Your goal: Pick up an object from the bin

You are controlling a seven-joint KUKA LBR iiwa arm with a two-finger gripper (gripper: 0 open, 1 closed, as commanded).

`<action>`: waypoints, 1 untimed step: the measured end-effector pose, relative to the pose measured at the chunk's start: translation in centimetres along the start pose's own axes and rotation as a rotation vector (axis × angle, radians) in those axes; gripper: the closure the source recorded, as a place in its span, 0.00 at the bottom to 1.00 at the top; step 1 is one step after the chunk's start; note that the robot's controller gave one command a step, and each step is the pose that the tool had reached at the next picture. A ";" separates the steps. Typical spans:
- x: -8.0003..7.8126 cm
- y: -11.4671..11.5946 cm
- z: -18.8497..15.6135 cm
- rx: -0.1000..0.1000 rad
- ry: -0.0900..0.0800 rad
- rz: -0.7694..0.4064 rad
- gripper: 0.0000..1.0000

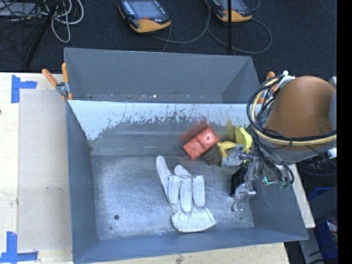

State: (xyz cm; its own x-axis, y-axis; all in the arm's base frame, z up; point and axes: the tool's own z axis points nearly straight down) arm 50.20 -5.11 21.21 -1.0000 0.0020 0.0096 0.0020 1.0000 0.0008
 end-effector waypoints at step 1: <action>-0.2 0.0 -0.4 0.001 -0.008 -0.002 0.00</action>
Offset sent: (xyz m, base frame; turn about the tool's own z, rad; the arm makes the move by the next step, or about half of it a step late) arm 0.0176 0.0430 -0.1421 -0.5575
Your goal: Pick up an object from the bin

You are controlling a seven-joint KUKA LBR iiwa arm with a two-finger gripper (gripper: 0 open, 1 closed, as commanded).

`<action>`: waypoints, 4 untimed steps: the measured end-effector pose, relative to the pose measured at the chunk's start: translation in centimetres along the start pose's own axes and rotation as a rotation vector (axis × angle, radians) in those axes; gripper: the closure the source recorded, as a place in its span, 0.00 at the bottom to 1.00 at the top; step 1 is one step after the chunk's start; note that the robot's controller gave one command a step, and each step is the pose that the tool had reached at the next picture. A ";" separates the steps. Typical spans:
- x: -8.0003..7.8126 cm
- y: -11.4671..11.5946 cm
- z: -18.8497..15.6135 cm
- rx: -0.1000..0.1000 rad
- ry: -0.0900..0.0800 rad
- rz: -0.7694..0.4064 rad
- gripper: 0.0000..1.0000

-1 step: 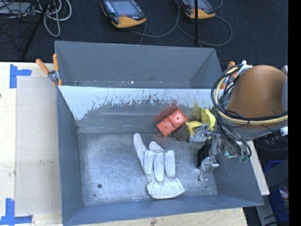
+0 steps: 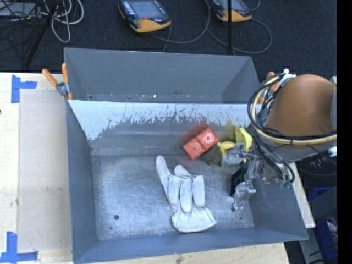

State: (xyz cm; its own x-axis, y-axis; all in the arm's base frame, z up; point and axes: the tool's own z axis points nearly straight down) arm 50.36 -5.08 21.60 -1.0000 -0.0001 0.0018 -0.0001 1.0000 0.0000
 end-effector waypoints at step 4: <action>-2.7 5.7 13.3 0.001 -0.003 -0.881 0.00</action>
Offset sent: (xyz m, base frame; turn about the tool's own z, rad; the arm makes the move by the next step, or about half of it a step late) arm -0.0047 0.0431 -0.0560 -0.7444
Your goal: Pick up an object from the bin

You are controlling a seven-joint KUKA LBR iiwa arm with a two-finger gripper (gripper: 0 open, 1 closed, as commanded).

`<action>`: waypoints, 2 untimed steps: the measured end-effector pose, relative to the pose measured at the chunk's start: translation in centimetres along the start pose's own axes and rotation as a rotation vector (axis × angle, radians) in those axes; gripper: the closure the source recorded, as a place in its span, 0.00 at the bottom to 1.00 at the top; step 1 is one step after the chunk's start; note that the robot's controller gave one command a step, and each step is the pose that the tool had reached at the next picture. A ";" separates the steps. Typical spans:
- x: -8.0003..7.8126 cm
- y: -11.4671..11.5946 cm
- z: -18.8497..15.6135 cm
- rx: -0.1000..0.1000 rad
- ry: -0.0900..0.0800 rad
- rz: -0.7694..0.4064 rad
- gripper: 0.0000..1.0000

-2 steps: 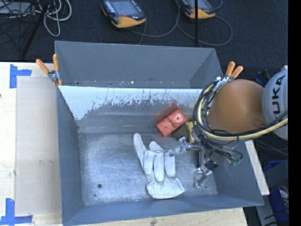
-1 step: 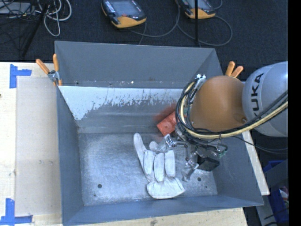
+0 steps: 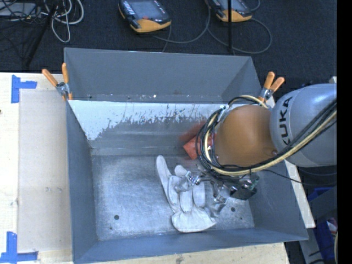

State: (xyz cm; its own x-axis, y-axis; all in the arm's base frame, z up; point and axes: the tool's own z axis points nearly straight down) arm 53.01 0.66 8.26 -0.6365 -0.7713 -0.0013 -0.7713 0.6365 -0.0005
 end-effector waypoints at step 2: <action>-2.5 -0.2 0.7 0.003 -0.008 -0.132 1.00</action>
Offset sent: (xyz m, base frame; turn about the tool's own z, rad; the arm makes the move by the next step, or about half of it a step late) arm 0.0000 0.0000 0.0000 0.0000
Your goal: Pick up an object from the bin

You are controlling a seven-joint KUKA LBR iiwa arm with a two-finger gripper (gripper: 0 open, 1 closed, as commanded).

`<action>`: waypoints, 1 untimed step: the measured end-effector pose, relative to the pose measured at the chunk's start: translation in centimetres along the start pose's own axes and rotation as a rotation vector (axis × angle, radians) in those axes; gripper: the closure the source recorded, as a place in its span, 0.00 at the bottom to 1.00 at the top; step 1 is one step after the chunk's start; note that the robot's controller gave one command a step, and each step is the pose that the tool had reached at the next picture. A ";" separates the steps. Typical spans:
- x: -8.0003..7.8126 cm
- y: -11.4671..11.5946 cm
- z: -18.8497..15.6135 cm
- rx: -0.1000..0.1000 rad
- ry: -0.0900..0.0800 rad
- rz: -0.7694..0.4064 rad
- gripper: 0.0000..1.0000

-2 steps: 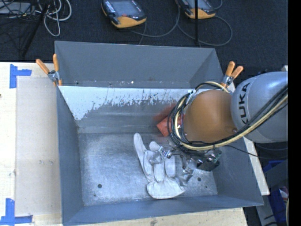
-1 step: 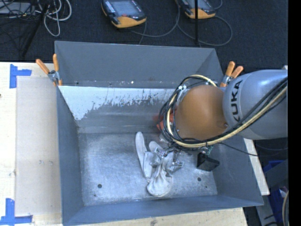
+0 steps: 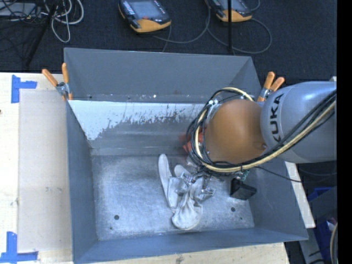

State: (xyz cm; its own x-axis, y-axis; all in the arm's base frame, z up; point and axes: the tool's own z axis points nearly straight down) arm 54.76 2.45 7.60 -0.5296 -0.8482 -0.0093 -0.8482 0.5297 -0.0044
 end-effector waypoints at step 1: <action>0.0 0.1 -0.4 -0.003 0.002 0.000 1.00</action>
Offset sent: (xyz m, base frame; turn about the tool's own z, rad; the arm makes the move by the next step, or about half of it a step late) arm 0.0000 0.0000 0.0394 0.0000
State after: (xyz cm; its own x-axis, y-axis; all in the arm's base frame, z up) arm 54.63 2.47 7.96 -0.5297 -0.8481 -0.0077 -0.8481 0.5298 -0.0016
